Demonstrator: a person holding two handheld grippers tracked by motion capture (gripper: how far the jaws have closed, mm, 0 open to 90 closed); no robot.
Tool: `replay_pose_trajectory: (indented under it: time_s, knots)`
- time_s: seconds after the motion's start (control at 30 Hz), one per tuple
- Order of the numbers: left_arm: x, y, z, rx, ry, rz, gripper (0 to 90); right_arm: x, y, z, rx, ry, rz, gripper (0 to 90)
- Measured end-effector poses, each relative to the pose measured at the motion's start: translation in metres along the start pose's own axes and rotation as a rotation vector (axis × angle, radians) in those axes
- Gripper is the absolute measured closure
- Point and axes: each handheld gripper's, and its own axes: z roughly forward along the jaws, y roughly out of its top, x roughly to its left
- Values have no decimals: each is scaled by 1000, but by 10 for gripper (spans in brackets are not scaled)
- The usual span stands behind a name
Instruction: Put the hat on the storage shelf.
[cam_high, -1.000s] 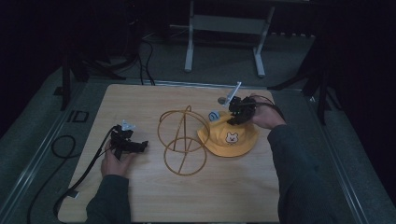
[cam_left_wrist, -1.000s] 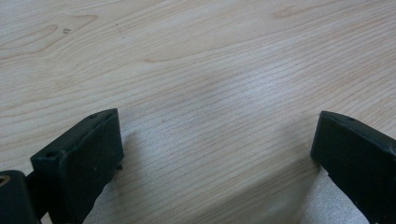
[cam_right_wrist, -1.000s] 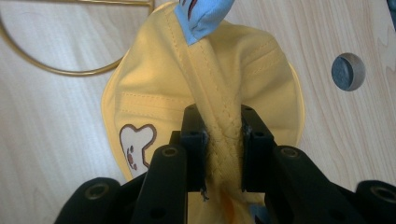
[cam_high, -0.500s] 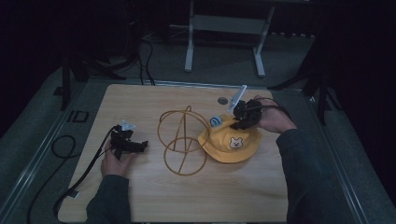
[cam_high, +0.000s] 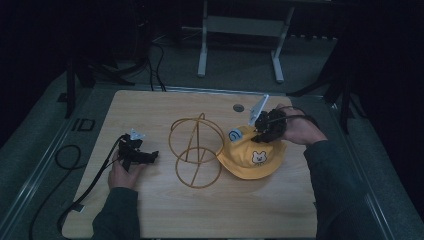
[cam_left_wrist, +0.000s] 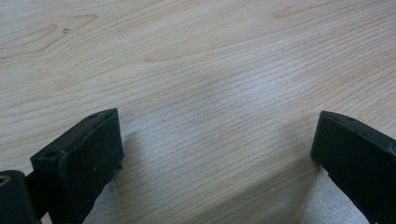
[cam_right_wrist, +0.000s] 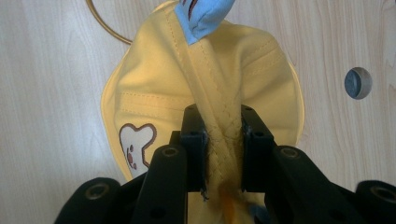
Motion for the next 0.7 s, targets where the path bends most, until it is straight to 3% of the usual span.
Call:
replay_pose_trajectory:
  time_s: [0.7]
  knots:
    - [0,0,0,2,-1,2,21,13,-3,-32,8,-24,-60,754]
